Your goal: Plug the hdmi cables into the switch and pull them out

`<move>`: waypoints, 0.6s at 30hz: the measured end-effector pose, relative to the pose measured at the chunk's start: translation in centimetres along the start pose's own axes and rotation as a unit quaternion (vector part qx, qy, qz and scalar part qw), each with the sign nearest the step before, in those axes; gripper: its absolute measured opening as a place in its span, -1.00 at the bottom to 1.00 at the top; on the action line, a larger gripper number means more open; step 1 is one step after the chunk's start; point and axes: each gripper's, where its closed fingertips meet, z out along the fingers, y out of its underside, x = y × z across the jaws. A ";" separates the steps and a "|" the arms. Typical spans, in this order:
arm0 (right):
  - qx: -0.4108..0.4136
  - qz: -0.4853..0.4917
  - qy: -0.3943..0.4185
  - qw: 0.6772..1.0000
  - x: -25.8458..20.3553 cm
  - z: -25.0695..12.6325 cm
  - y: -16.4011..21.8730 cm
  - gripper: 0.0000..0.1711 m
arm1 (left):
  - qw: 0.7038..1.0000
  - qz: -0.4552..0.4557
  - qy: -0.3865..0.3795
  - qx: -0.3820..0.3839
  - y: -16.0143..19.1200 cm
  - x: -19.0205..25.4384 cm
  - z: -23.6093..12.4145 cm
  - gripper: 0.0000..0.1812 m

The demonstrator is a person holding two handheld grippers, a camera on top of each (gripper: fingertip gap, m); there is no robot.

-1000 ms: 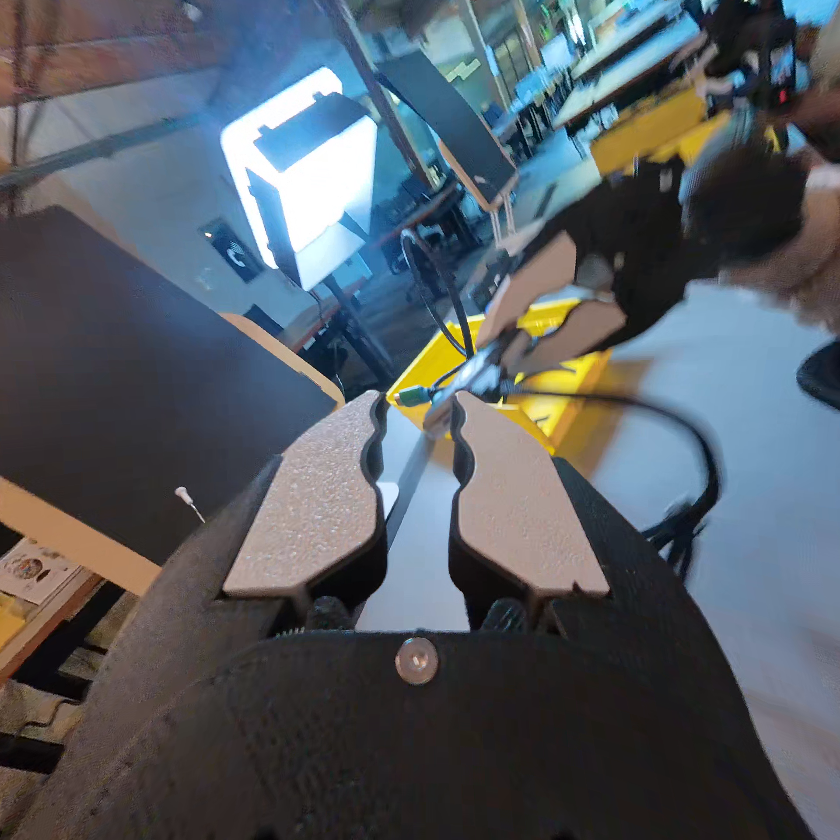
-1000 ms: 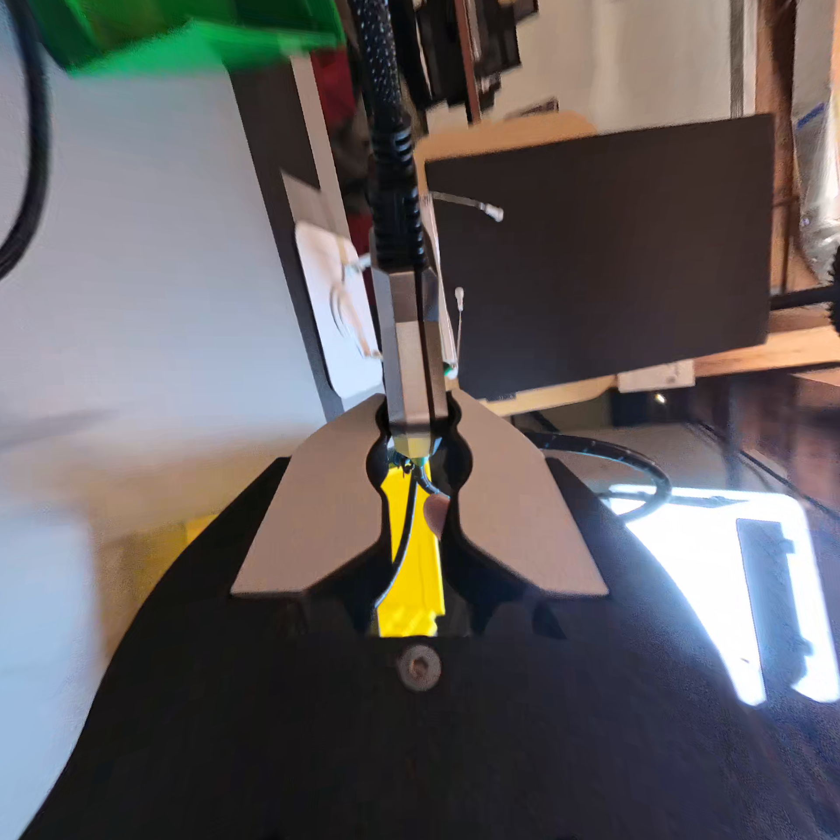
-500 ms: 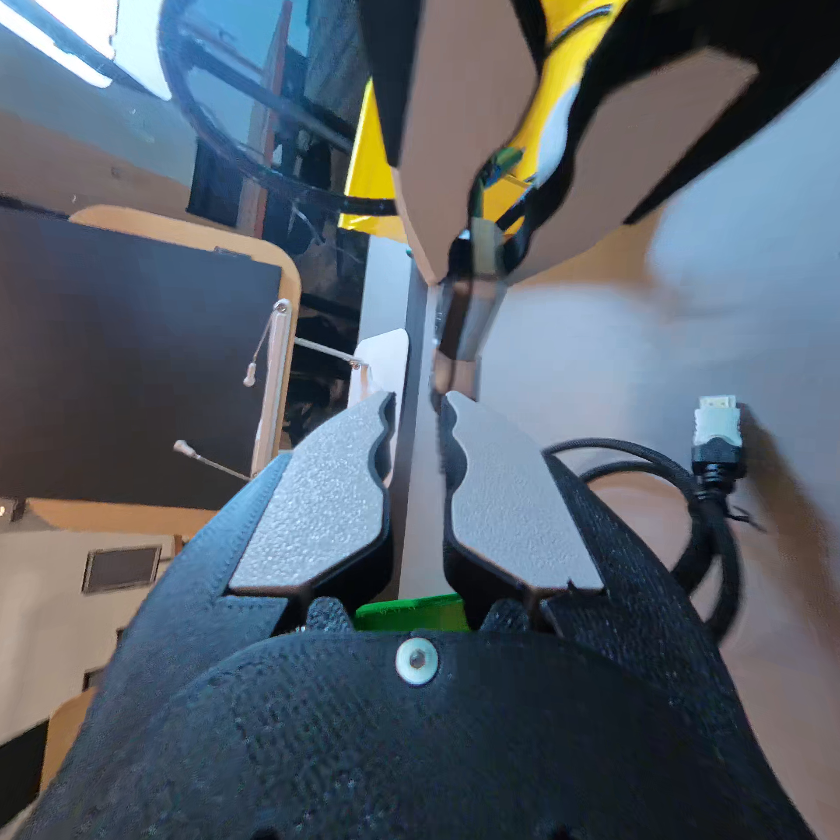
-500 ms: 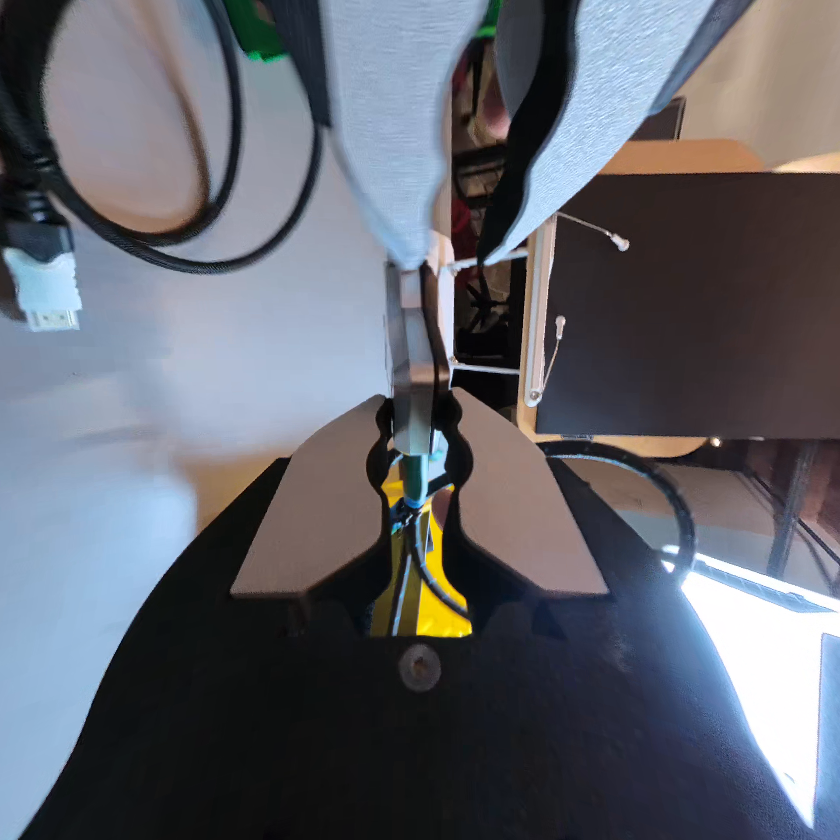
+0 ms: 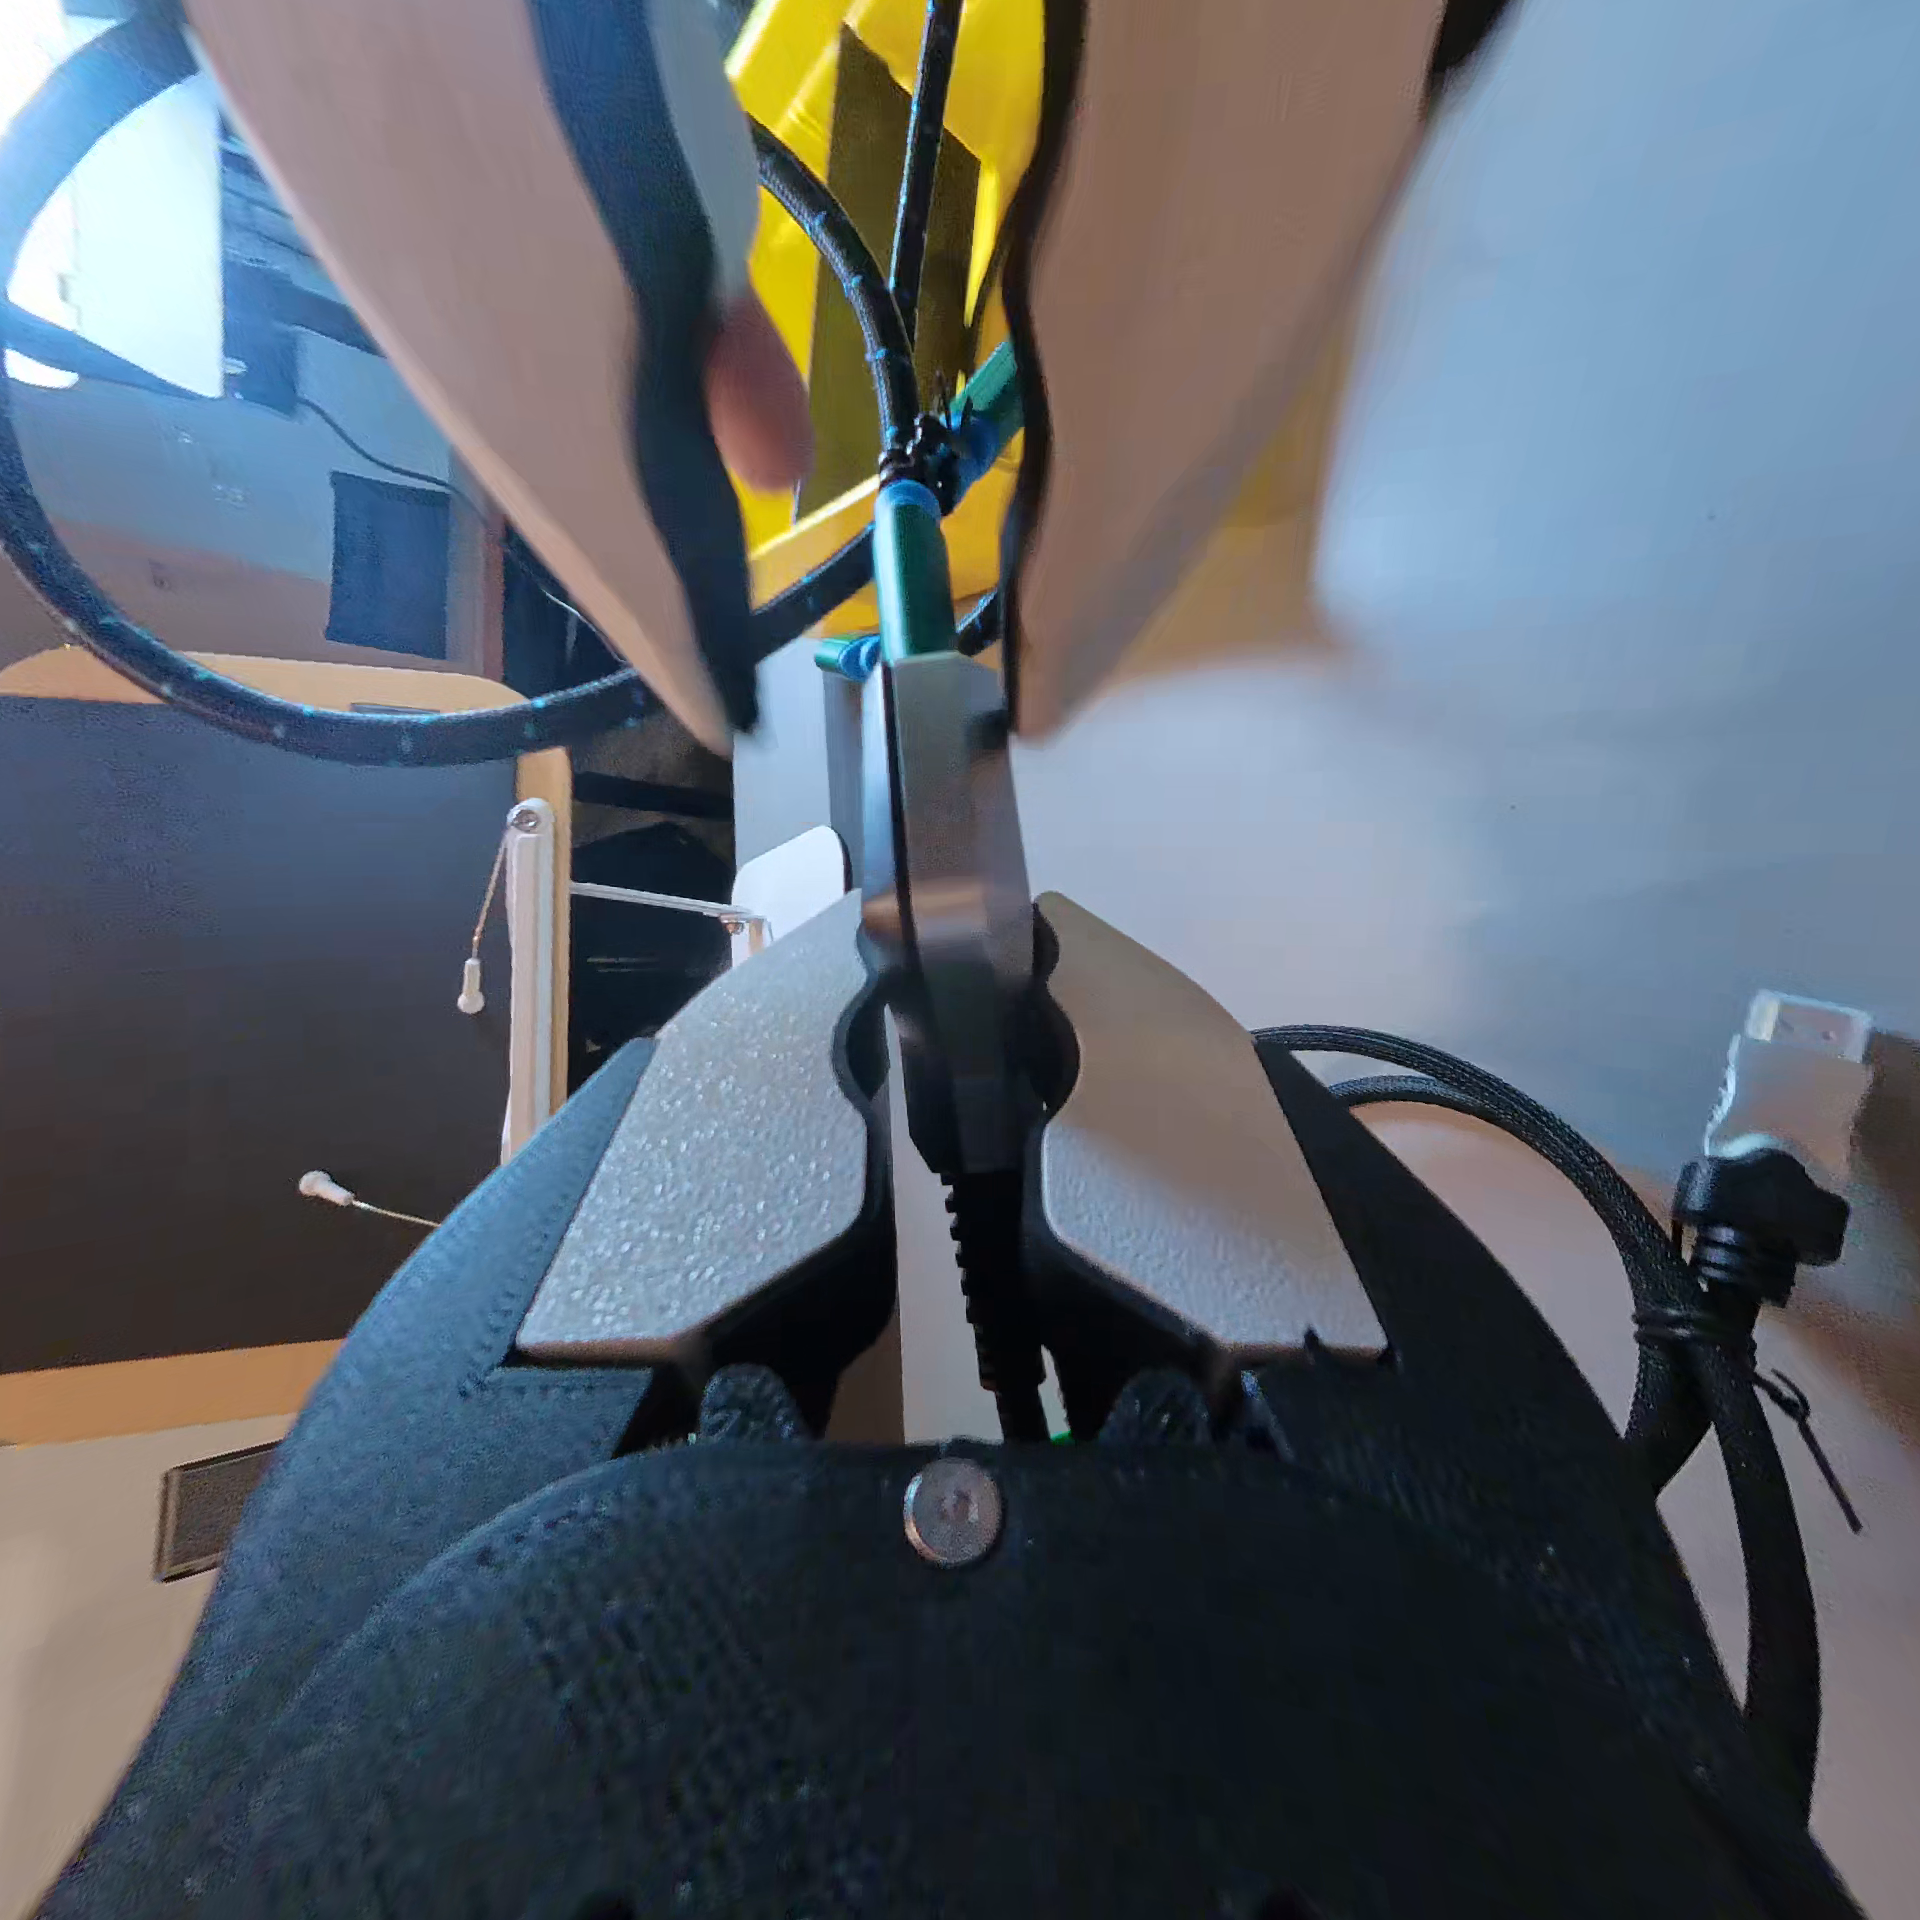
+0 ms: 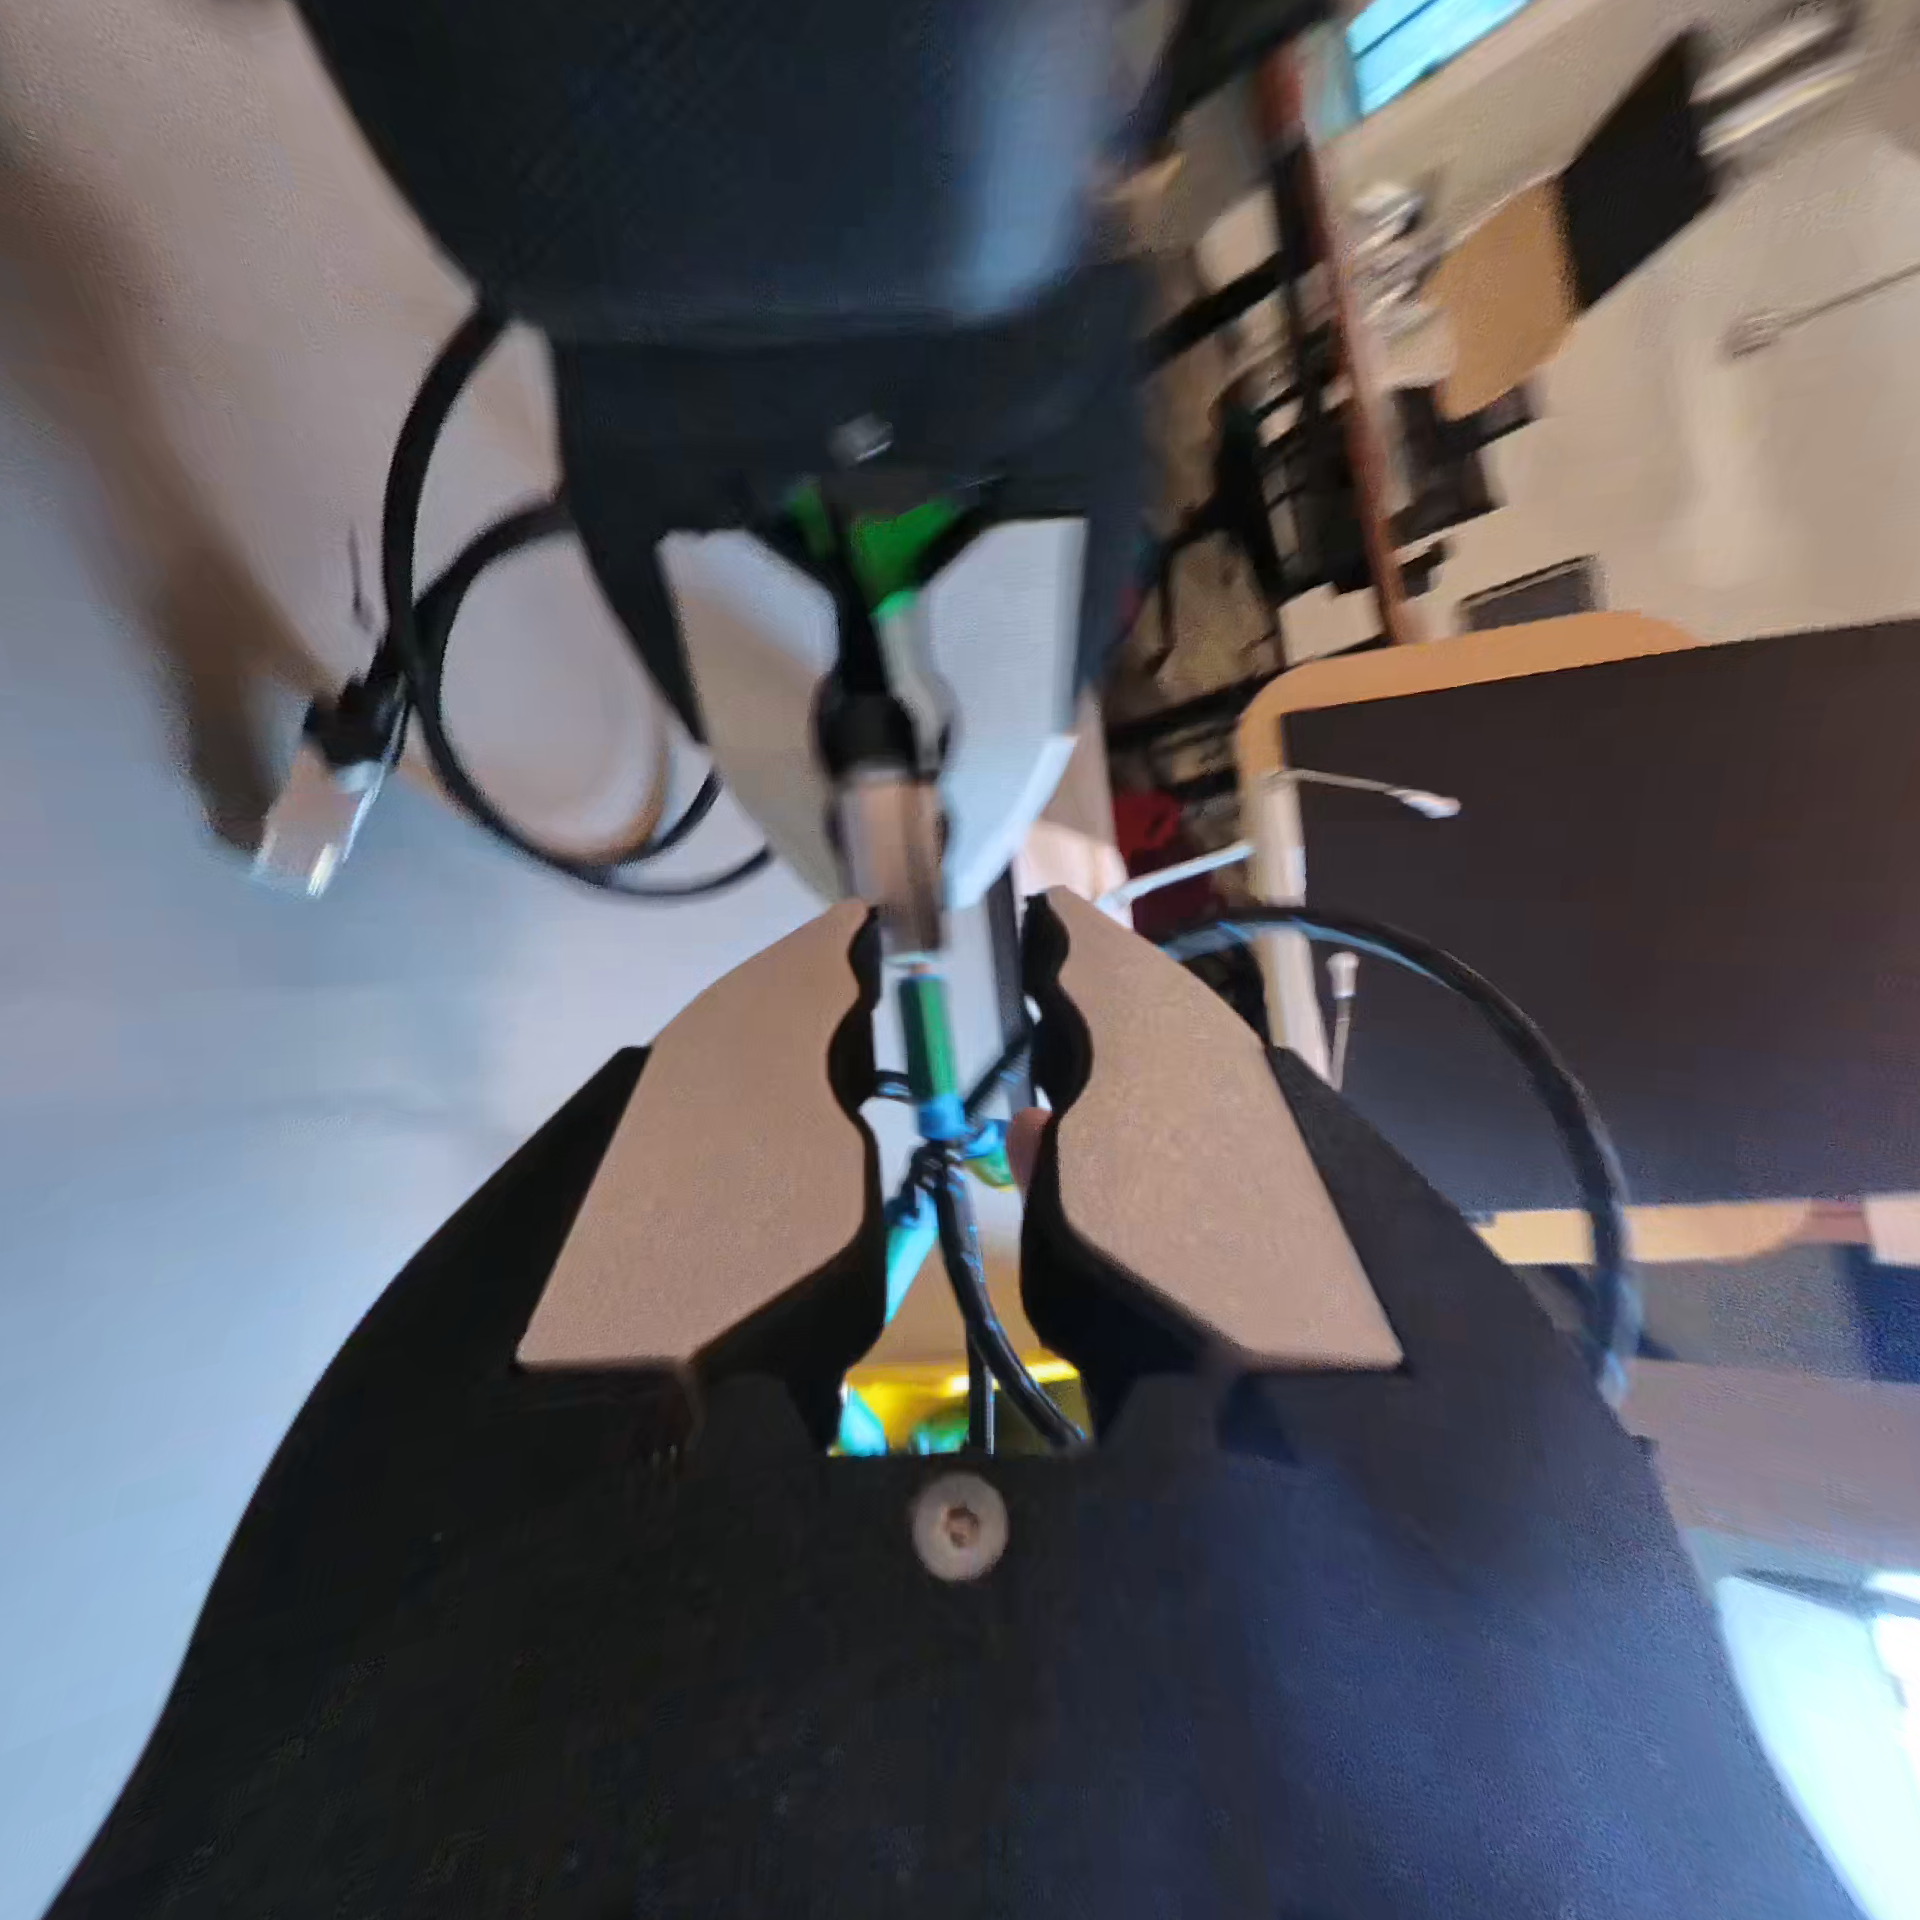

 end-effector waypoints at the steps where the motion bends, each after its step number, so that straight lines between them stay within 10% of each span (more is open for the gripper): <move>1: 0.049 0.039 0.026 0.998 1.8 -1.6 -1.2 -0.75 | 1.000 -0.009 0.001 0.009 0.3 -0.3 -0.4 -0.74; 7: 0.169 0.145 0.131 0.966 9.3 -11.3 -0.9 -0.76 | 0.984 -0.114 0.000 0.137 -0.6 -3.0 -3.9 -0.74; 13: 0.155 0.123 0.093 0.976 8.0 -10.9 -0.5 -0.76 | 0.970 -0.139 0.010 0.200 -1.5 -3.8 -6.3 -0.75; 18: 0.285 0.260 0.126 0.914 11.8 -13.0 0.6 -0.76 | 0.943 -0.186 0.019 0.277 -2.2 -4.7 -7.8 -0.74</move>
